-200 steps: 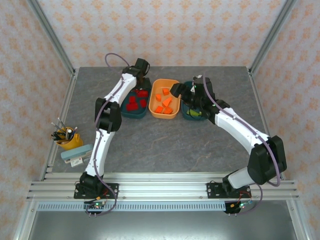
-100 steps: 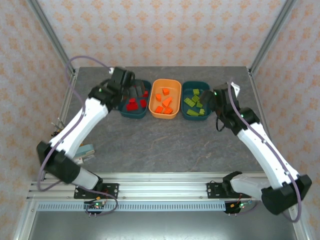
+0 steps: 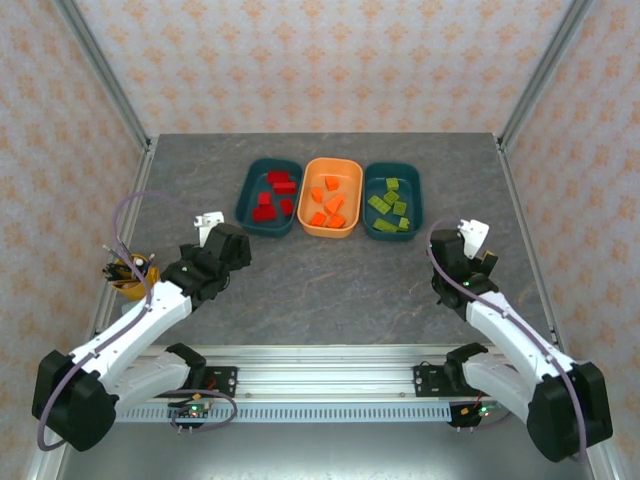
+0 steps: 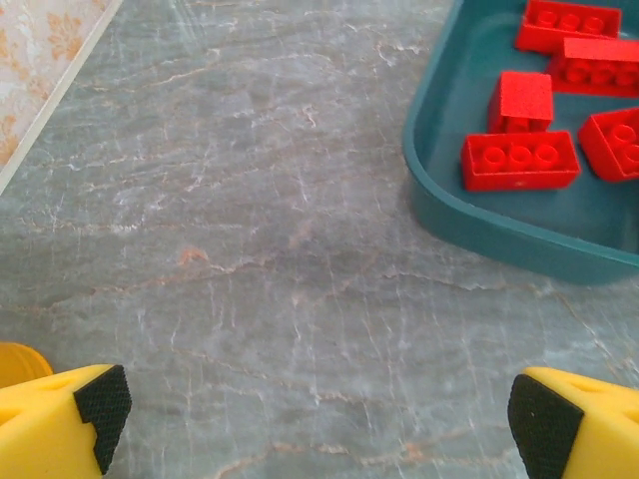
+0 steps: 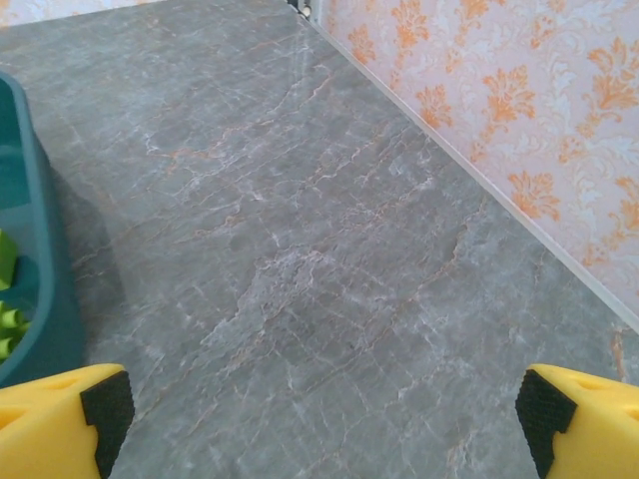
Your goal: Sort the legos into containers by color
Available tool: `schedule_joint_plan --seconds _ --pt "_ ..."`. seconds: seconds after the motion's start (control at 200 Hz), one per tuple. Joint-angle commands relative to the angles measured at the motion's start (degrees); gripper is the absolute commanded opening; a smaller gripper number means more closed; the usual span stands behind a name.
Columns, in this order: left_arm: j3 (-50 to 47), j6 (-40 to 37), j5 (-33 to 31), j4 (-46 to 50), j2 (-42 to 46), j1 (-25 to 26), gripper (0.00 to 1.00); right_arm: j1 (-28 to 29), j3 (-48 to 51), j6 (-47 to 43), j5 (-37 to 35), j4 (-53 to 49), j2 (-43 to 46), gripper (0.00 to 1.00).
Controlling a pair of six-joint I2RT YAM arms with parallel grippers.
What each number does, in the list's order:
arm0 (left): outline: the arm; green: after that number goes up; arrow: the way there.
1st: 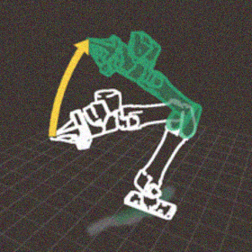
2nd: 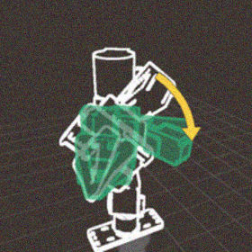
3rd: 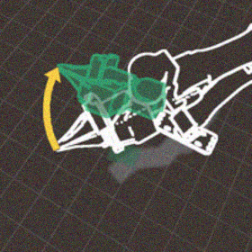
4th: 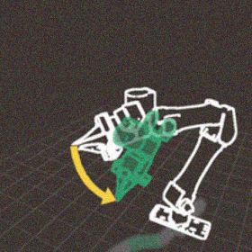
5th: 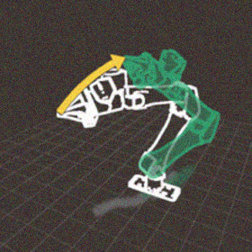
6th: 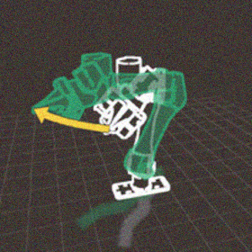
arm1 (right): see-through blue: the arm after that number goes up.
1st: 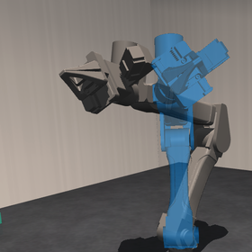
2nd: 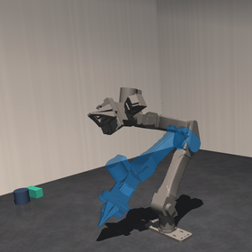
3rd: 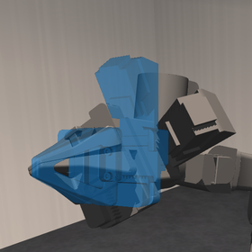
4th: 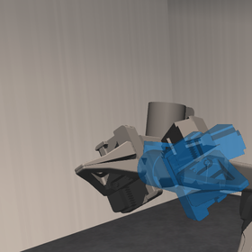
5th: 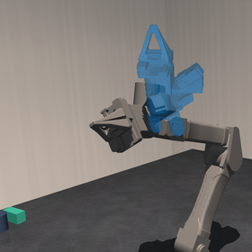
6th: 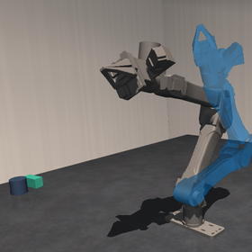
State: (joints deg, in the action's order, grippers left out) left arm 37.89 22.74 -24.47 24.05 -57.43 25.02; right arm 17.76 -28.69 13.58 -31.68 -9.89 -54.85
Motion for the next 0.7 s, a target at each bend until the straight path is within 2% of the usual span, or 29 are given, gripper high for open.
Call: schedule_joint_plan --seconds 0.0,0.07,0.135,0.3,0.42,0.62,0.696 --pt "-5.3 -7.7 -1.3 -14.2 0.8 -1.2 1.00 -2.1 -0.4 -6.3 3.3 12.4 -3.6 1.00" --pt "-6.7 -10.9 -0.9 -19.1 -0.3 -3.3 1.00 -3.6 -0.4 -8.9 6.2 17.5 -6.9 1.00" --pt "-5.5 -10.7 2.9 -20.5 -2.8 -7.2 1.00 -5.5 -1.2 -9.8 8.0 19.4 -10.3 1.00" --pt "-2.3 -18.6 6.3 -27.6 -10.8 -12.2 1.00 -10.0 -0.3 -11.4 14.7 27.9 -16.8 1.00" --pt "-2.6 -19.9 11.0 -35.4 -16.0 -17.0 1.00 -12.3 -0.2 -12.9 18.2 33.8 -19.8 1.00" --pt "-3.0 -22.8 15.4 -45.8 -24.8 -20.7 1.00 -16.8 -0.8 -12.6 22.9 40.0 -26.4 1.00" --pt "-4.8 -22.7 16.7 -50.9 -26.7 -21.9 1.00 -17.4 2.0 -12.0 24.1 46.0 -28.2 1.00"
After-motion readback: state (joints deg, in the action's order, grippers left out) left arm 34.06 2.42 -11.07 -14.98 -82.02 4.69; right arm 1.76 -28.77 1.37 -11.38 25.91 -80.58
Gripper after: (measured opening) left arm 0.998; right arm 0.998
